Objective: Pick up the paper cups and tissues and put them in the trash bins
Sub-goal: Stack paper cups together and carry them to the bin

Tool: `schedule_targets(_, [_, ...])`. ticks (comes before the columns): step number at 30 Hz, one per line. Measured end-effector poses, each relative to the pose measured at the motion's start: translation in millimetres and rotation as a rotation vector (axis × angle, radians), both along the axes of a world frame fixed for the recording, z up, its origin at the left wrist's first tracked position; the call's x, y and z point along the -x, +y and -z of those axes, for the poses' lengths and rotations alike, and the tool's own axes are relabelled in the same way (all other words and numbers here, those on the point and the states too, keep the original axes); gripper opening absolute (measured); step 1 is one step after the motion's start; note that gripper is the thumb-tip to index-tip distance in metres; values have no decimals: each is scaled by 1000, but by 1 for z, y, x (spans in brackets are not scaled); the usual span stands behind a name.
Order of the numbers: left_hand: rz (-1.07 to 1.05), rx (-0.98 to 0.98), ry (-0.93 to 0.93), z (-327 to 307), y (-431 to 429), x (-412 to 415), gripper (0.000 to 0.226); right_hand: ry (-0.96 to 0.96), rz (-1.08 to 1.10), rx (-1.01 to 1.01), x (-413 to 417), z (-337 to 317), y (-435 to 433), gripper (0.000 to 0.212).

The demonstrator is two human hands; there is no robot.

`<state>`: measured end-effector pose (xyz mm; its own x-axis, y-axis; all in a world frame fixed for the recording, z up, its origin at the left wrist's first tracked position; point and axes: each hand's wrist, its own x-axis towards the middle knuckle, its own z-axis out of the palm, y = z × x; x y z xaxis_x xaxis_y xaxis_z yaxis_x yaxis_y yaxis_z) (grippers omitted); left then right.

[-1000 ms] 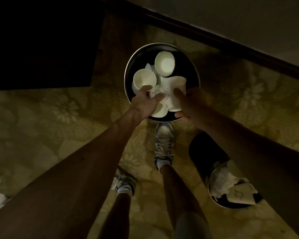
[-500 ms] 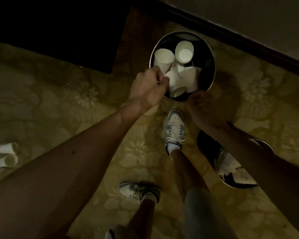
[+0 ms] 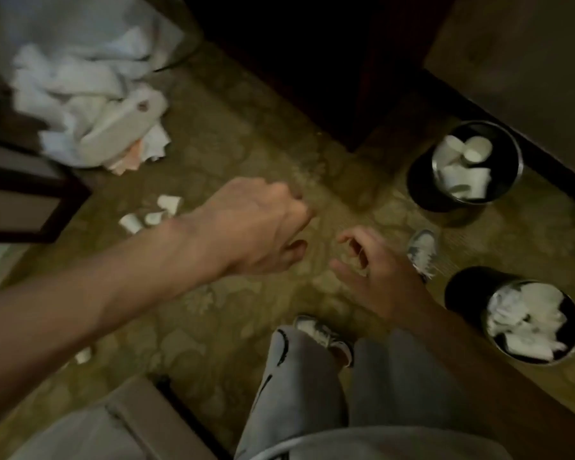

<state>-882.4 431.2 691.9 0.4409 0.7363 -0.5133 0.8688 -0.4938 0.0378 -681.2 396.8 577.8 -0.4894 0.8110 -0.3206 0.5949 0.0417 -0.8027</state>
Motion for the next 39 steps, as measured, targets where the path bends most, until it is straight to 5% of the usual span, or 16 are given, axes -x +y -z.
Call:
schedule_targets(4, [-286, 82, -17, -24, -115, 74, 19, -81, -323, -84, 80, -33, -51, 25])
schedule_targets(8, [-799, 162, -140, -21, -216, 140, 20, -143, -567, -60, 156, -56, -92, 22])
schedule_targets(19, [-1670, -39, -363, 62, -354, 270, 16, -263, -975, 30, 357, -14, -150, 18])
schedule_targets(26, [-1991, 121, -561, 175, -369, 372, 8, -407, -1007, 186, 491, 86, -164, 29])
schedule_targets(39, [-1892, 349, -459, 471, -385, 481, 14, -623, -1087, 338, 592, 356, -179, 32])
